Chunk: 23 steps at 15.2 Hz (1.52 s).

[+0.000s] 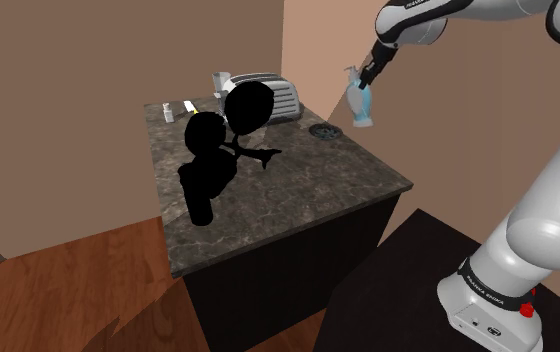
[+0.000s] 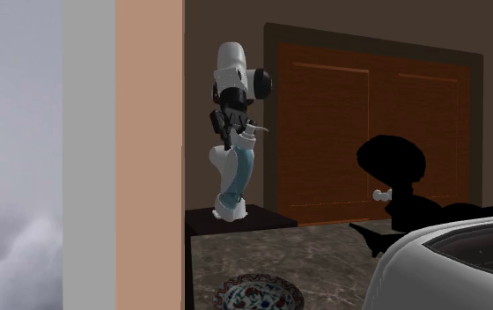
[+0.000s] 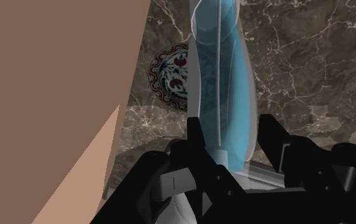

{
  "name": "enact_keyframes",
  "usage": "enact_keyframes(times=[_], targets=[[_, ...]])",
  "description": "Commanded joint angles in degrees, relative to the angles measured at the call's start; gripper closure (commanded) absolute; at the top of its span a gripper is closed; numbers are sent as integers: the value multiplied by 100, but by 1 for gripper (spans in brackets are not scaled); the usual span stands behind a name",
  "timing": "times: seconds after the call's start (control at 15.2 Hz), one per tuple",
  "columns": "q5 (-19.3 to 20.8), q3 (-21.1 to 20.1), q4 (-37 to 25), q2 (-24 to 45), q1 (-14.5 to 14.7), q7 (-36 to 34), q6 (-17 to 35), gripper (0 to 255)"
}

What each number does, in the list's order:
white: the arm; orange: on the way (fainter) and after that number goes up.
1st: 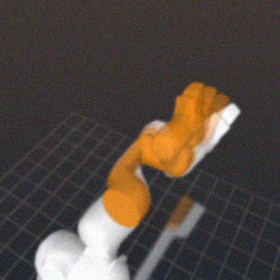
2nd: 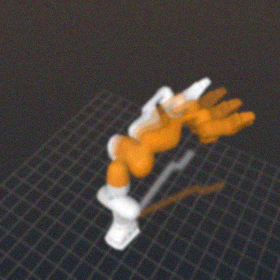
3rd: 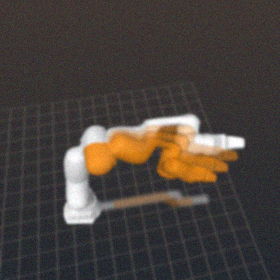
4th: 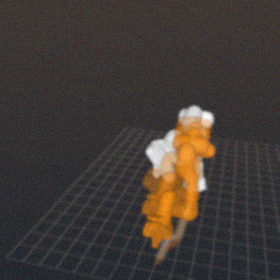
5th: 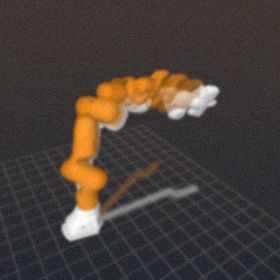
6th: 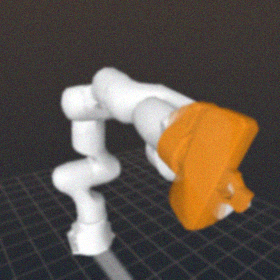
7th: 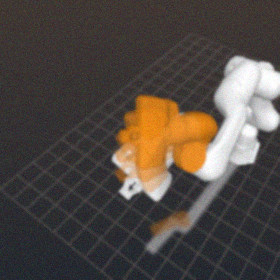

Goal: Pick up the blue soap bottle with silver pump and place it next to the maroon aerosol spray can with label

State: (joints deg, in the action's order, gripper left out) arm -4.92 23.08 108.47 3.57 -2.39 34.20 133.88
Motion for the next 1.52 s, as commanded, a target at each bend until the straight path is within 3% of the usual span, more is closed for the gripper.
enact_keyframes(times=[0.0, 1.45], targets=[[35, 1, -106, -44, 5, -29, -145, 255], [91, 27, -1821, -31, -20, -121, -1847, 255]])
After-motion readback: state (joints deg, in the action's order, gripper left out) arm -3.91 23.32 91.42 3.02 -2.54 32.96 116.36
